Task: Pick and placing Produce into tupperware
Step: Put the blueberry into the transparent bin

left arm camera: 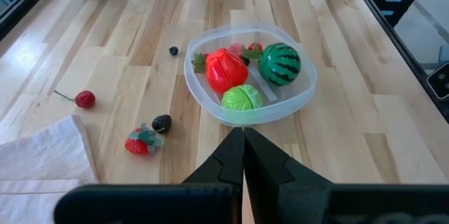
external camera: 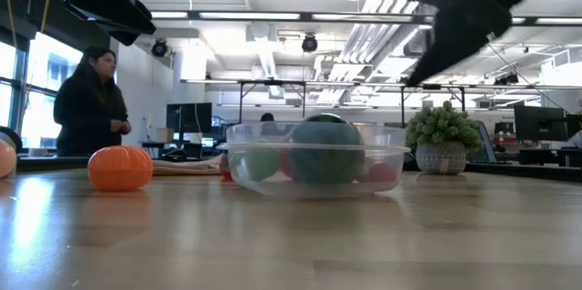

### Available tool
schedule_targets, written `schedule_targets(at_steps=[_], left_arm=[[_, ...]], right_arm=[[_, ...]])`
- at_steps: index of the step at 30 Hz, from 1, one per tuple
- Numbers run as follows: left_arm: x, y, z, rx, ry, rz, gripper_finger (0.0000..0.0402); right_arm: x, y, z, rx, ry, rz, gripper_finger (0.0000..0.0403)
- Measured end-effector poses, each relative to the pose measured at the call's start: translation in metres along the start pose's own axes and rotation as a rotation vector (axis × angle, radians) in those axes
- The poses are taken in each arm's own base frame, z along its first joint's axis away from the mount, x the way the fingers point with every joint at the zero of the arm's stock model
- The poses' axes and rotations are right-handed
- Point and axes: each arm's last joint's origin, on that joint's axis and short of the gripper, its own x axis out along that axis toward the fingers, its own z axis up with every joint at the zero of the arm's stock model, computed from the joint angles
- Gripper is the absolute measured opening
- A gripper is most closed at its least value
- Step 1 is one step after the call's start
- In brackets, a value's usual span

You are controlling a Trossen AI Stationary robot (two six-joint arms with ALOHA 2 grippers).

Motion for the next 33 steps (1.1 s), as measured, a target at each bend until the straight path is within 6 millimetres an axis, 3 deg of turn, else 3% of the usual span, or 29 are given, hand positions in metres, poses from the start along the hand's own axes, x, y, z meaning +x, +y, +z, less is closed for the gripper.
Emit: schedule_targets(at_steps=[6, 12, 23, 28, 33], left_arm=[[0.0, 0.0, 0.0, 0.0, 0.0, 0.0, 0.0001], [0.0, 0.0, 0.0, 0.0, 0.0, 0.0, 0.0001], [0.0, 0.0, 0.0, 0.0, 0.0, 0.0, 0.0001], [0.0, 0.0, 0.0, 0.0, 0.0, 0.0, 0.0001], [0.0, 0.0, 0.0, 0.0, 0.0, 0.0, 0.0001]], right_arm=[[0.02, -0.015, -0.066, 0.197, -0.138, 0.009, 0.0144], [0.038, -0.023, -0.103, 0.28, -0.252, 0.037, 0.0144], [0.061, -0.023, -0.09, 0.177, -0.2, 0.029, 0.0152], [0.073, -0.022, -0.08, 0.179, -0.267, 0.09, 0.0164], [0.088, -0.021, -0.084, 0.186, -0.25, 0.105, 0.0165]])
